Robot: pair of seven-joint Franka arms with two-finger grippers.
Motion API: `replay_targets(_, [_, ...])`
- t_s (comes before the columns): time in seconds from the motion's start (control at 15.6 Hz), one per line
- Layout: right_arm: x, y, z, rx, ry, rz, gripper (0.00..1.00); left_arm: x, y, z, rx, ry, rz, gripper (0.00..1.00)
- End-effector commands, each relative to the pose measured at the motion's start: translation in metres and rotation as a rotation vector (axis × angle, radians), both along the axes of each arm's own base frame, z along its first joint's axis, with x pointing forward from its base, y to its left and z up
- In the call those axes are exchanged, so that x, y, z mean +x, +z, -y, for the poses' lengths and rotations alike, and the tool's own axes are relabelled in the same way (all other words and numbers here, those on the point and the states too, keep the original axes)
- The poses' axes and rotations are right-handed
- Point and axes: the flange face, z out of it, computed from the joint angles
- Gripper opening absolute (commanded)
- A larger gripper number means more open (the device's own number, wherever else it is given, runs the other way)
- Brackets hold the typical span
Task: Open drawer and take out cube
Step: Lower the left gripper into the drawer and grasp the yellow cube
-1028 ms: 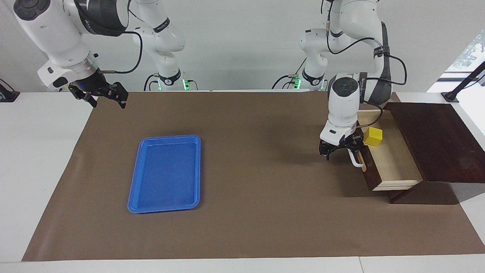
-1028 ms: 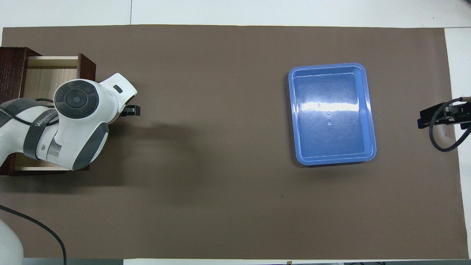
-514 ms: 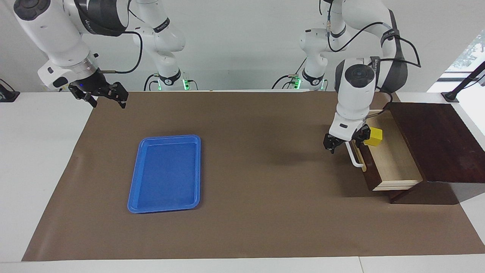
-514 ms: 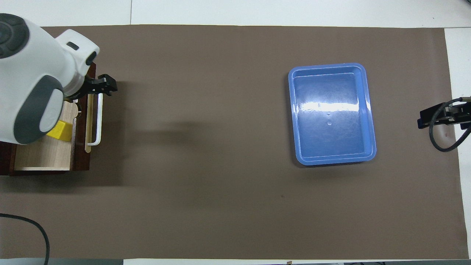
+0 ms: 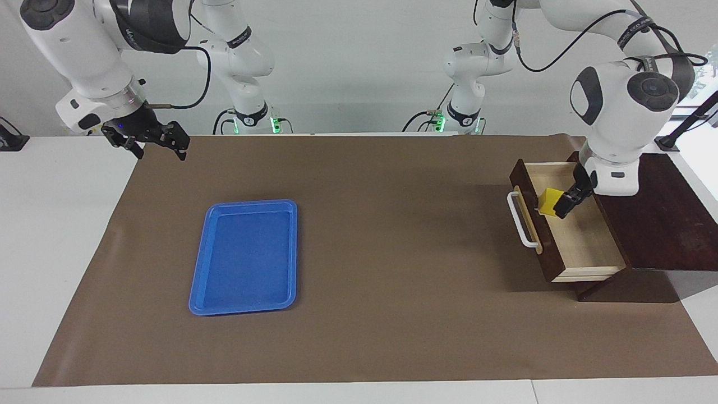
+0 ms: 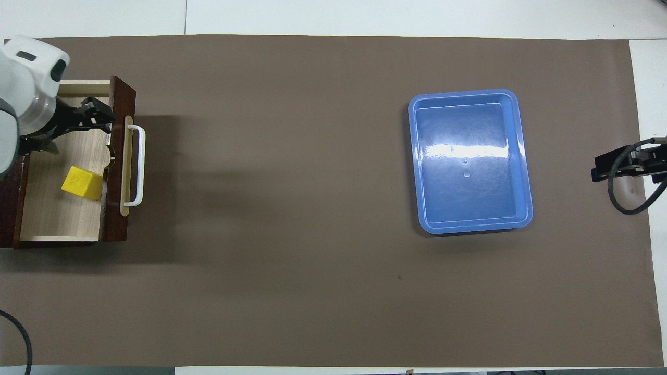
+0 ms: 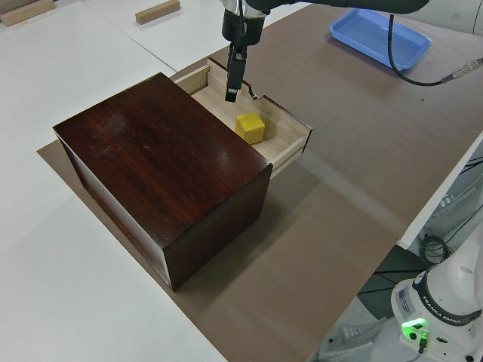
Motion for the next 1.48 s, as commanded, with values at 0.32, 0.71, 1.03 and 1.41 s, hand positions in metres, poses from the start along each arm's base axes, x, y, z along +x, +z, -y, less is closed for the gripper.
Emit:
replay_targets(0.32, [-0.001, 0.0, 0.007, 0.002, -0.014, 0.005, 1.0, -0.05, -0.045, -0.004, -0.01, 0.257, 0.086, 1.0])
replay_targets(0.71, [-0.003, -0.002, 0.0, 0.003, -0.014, -0.004, 1.0, -0.053, -0.048, -0.006, -0.009, 0.251, 0.077, 1.0])
replay_targets(1.03, [-0.014, -0.022, -0.014, 0.053, -0.235, 0.009, 1.0, -0.064, -0.056, -0.005, -0.004, 0.257, 0.06, 1.0])
replay_targets(1.41, [-0.021, -0.061, -0.077, 0.113, -0.574, -0.016, 1.0, -0.06, -0.052, -0.006, -0.008, 0.32, 0.087, 0.31])
